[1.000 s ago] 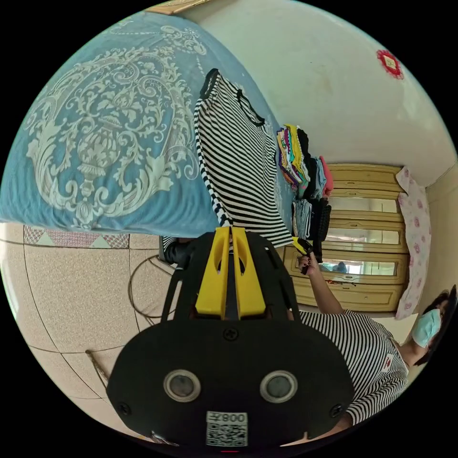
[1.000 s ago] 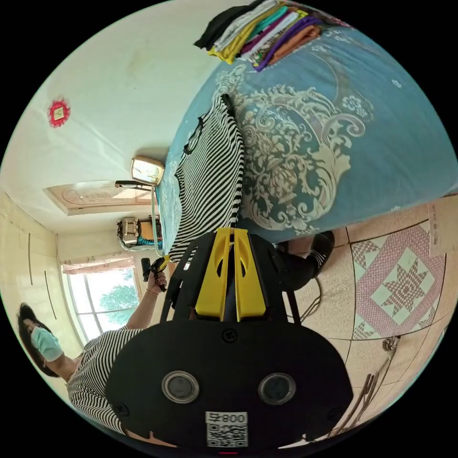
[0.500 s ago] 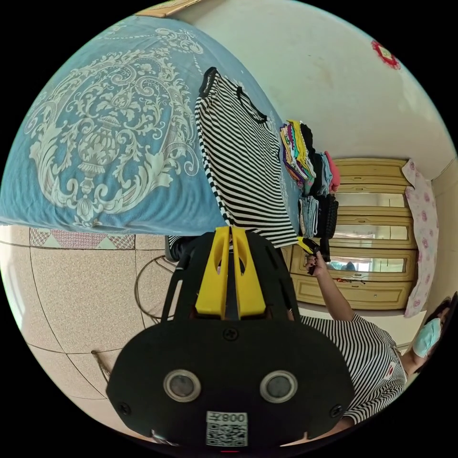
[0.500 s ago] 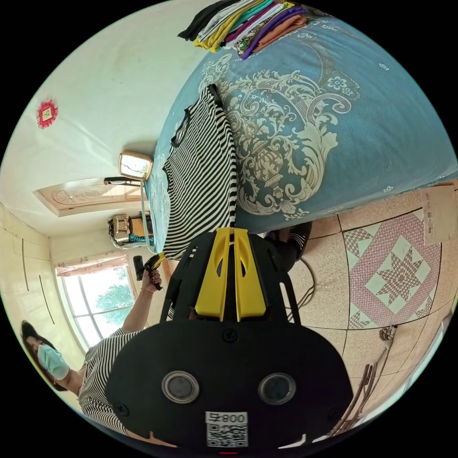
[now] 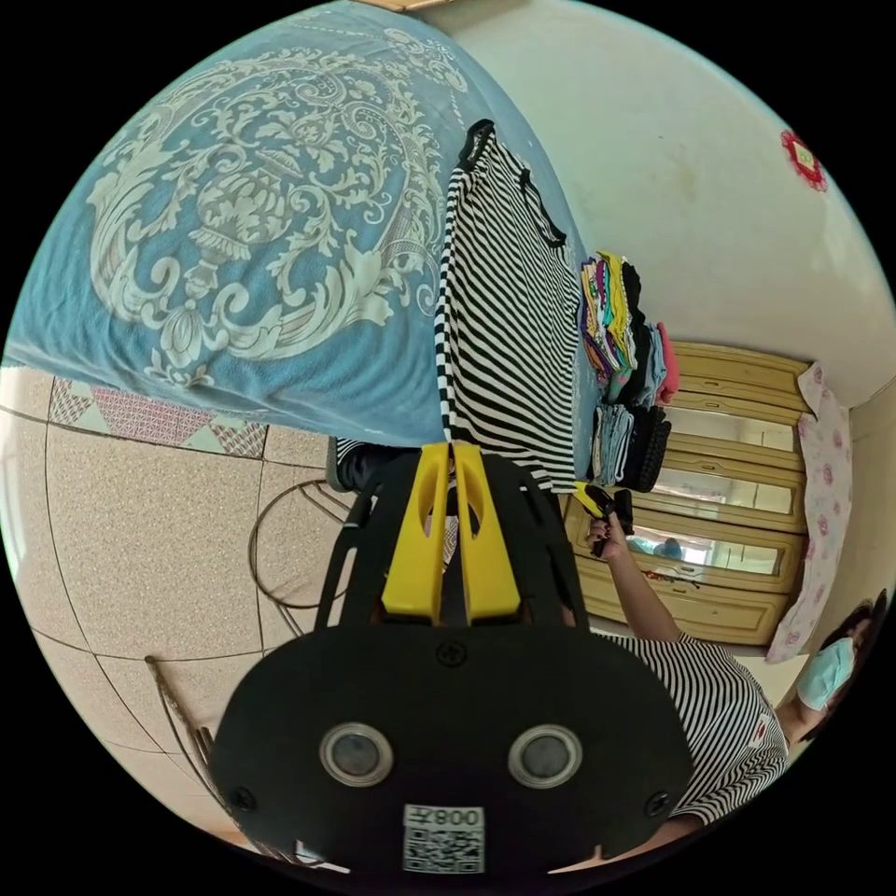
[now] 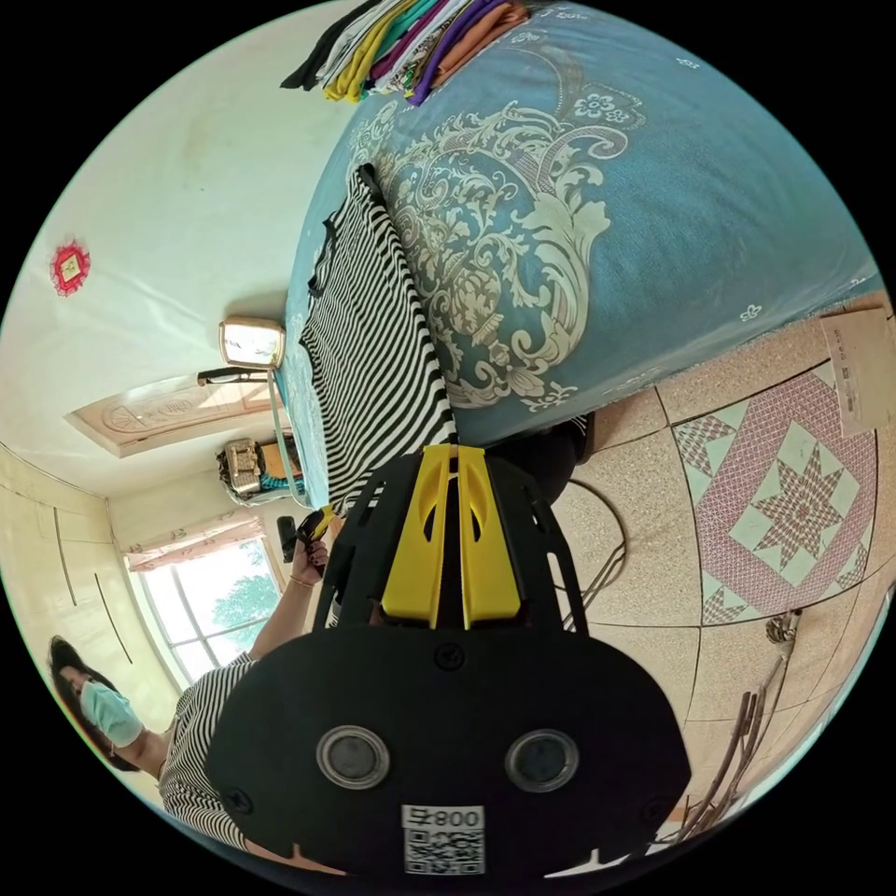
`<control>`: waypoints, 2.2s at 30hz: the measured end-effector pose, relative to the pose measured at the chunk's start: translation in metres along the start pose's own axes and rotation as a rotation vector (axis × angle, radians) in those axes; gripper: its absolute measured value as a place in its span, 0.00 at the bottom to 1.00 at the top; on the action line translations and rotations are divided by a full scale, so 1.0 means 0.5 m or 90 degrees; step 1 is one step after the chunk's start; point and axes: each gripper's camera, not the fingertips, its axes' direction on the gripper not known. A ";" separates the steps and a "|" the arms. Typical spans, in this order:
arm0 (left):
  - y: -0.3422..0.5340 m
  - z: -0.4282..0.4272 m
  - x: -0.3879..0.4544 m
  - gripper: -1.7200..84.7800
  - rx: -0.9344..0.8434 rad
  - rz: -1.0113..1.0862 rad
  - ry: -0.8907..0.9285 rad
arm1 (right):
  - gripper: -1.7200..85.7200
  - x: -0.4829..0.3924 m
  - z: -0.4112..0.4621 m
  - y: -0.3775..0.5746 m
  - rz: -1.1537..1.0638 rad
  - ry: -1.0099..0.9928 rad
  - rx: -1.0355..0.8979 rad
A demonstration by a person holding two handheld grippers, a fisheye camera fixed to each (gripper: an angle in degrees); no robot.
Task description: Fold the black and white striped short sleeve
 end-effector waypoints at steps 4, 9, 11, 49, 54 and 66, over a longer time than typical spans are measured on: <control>-0.017 0.002 -0.034 0.03 0.008 -0.024 0.012 | 0.03 0.033 0.003 -0.020 0.026 -0.017 0.001; -0.027 0.002 -0.075 0.04 0.020 -0.057 0.026 | 0.03 0.077 0.010 -0.032 0.057 -0.057 0.008; -0.029 0.000 -0.095 0.04 0.030 -0.069 0.040 | 0.03 0.101 0.012 -0.032 0.075 -0.091 0.020; -0.683 0.171 0.114 0.04 0.080 0.165 -0.285 | 0.09 -0.333 0.212 -0.496 -0.212 0.179 0.093; -0.684 0.141 0.103 0.03 0.133 0.146 -0.267 | 0.06 -0.368 0.210 -0.464 -0.256 0.187 0.127; -0.724 0.112 0.073 0.06 0.212 0.134 -0.165 | 0.08 -0.395 0.201 -0.442 -0.257 0.196 0.190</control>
